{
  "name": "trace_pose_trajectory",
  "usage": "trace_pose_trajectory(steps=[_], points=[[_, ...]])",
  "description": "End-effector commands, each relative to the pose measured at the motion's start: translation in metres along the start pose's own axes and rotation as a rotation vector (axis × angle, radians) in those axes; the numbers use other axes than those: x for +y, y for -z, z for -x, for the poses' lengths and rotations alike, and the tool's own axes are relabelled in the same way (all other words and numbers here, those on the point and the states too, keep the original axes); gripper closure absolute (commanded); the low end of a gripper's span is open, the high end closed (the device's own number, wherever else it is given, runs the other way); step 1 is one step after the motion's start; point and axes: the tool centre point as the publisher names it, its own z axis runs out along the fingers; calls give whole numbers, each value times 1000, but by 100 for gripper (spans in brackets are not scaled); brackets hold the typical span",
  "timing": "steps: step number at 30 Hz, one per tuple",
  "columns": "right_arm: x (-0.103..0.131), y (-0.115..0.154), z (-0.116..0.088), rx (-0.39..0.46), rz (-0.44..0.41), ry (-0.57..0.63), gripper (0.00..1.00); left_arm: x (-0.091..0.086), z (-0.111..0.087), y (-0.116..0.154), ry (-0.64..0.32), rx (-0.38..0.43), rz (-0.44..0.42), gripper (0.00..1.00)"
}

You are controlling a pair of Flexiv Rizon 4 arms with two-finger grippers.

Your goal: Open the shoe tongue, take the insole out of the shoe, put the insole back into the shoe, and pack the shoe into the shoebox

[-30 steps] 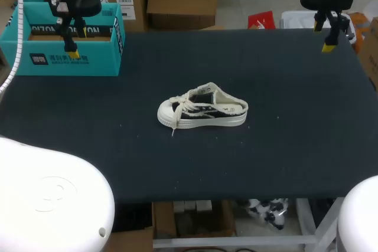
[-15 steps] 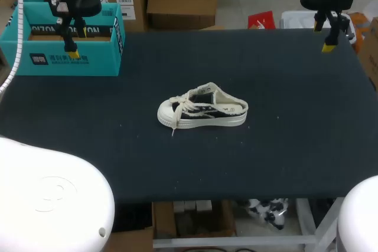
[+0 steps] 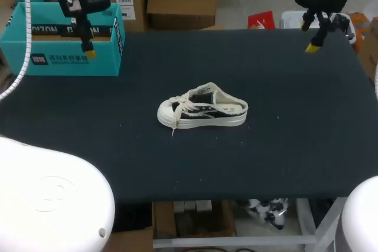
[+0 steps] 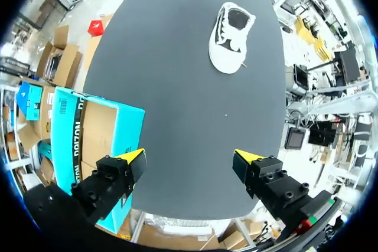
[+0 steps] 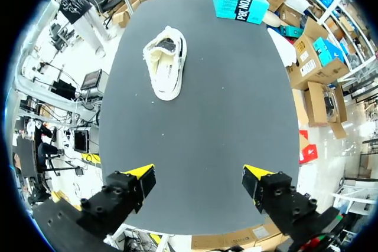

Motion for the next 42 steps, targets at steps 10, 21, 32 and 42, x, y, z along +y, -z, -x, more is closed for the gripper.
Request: trace_pose_trajectory(steps=[10,21,32,42], points=[[58,-79,-51,19,266,5,0,-35,-36,-15,521,42,25,0],[59,-82,-53,29,277,-7,0,-35,-36,-15,521,42,25,0],[72,-109,-59,37,341,-29,0,-73,-59,-31,760,58,38,0],[90,-156,-80,40,450,-67,0,-116,-92,-43,996,59,2,0]])
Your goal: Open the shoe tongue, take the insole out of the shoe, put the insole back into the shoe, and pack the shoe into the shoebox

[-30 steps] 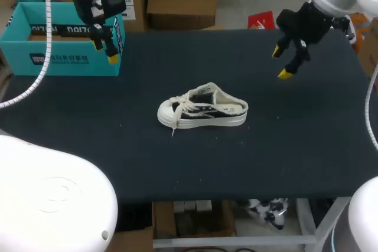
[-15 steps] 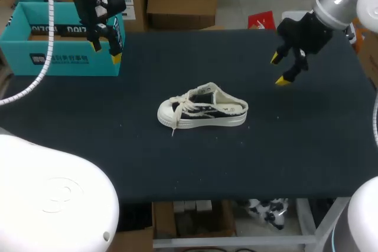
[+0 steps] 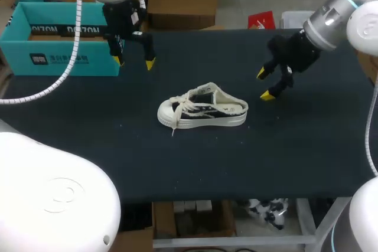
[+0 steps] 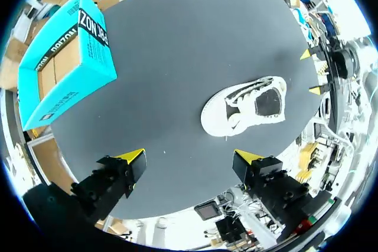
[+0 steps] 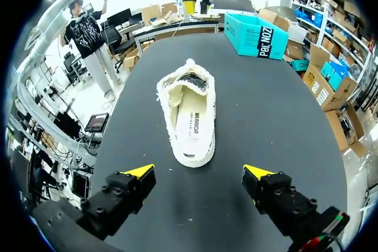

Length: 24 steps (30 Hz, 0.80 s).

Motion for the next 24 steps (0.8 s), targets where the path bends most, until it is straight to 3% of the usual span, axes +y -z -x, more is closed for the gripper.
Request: trace_pose_trajectory(steps=[1,10,24], points=[[-9,-23,-9,-37,43,-15,0,6,-19,-6,58,-13,-24,0],[-13,-56,-18,-52,148,-46,0,6,-58,-22,72,-18,-18,0],[-4,-87,-6,-46,234,-26,0,-5,-88,-35,7,-5,9,0]])
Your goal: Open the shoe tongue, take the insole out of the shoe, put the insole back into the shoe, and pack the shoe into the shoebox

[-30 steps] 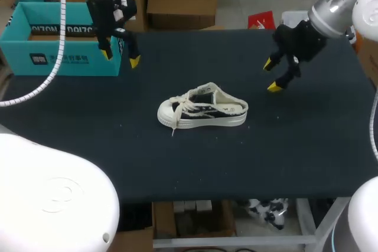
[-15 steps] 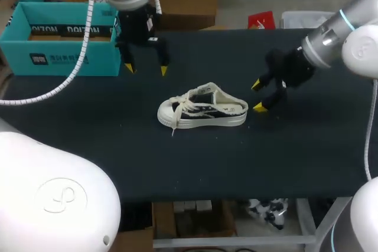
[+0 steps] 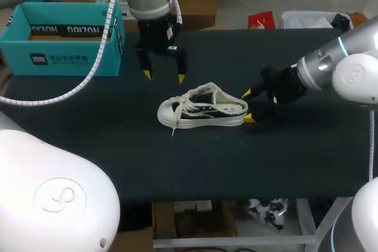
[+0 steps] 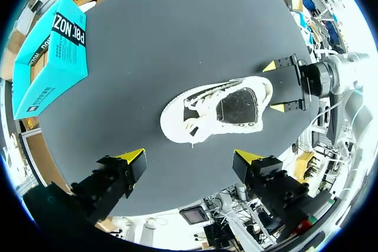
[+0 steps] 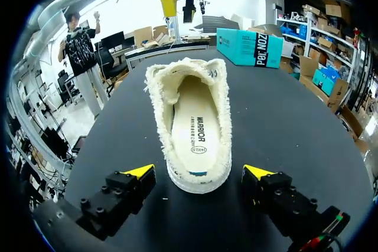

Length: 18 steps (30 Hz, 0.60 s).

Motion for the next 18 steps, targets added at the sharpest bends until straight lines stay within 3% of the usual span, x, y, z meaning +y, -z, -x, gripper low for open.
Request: trace_pose_trajectory(steps=[1,18], points=[[1,-5,6,22,12,0,0,-8,-5,-6,-1,-5,14,0],[4,-32,6,51,71,-1,0,-19,-11,-16,-8,9,31,0]])
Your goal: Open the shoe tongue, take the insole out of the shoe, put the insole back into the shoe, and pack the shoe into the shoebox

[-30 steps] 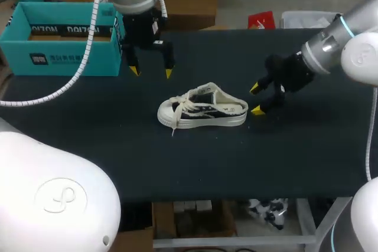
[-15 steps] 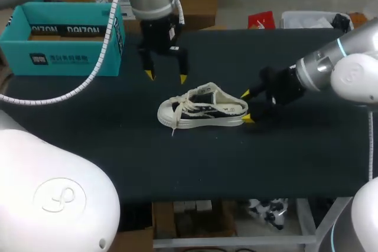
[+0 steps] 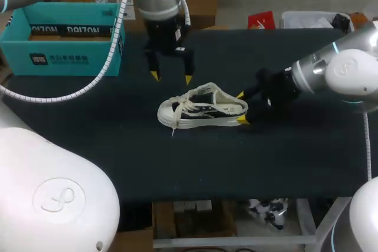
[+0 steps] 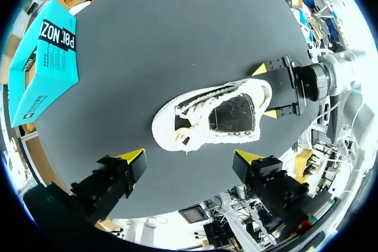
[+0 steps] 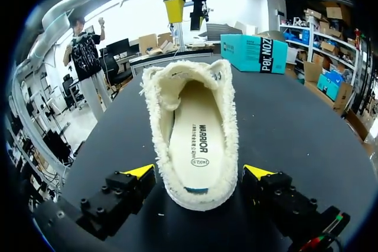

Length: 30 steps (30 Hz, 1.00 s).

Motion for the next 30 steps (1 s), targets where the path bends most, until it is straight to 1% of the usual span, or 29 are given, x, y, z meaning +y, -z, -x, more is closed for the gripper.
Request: trace_pose_trajectory(steps=[1,10,19,20,21,22,27,30], points=[[-2,-11,7,14,10,0,0,-5,-1,-3,-1,4,8,0],[-7,-25,11,30,36,-3,0,-8,-4,-5,-6,11,17,0],[-11,-29,11,32,54,-1,0,-10,-12,-6,-11,13,20,0],[-11,-29,12,32,55,1,22,-11,-13,-6,-10,14,22,0],[-11,-29,11,31,54,4,85,-11,-15,-7,-9,15,25,0],[-10,-30,11,31,52,7,100,-11,-17,-7,-5,14,27,0],[-11,-33,10,23,31,-2,100,-10,-33,-8,34,-33,10,0],[-12,-34,9,16,24,-10,100,-8,-47,-9,57,-75,-21,0]])
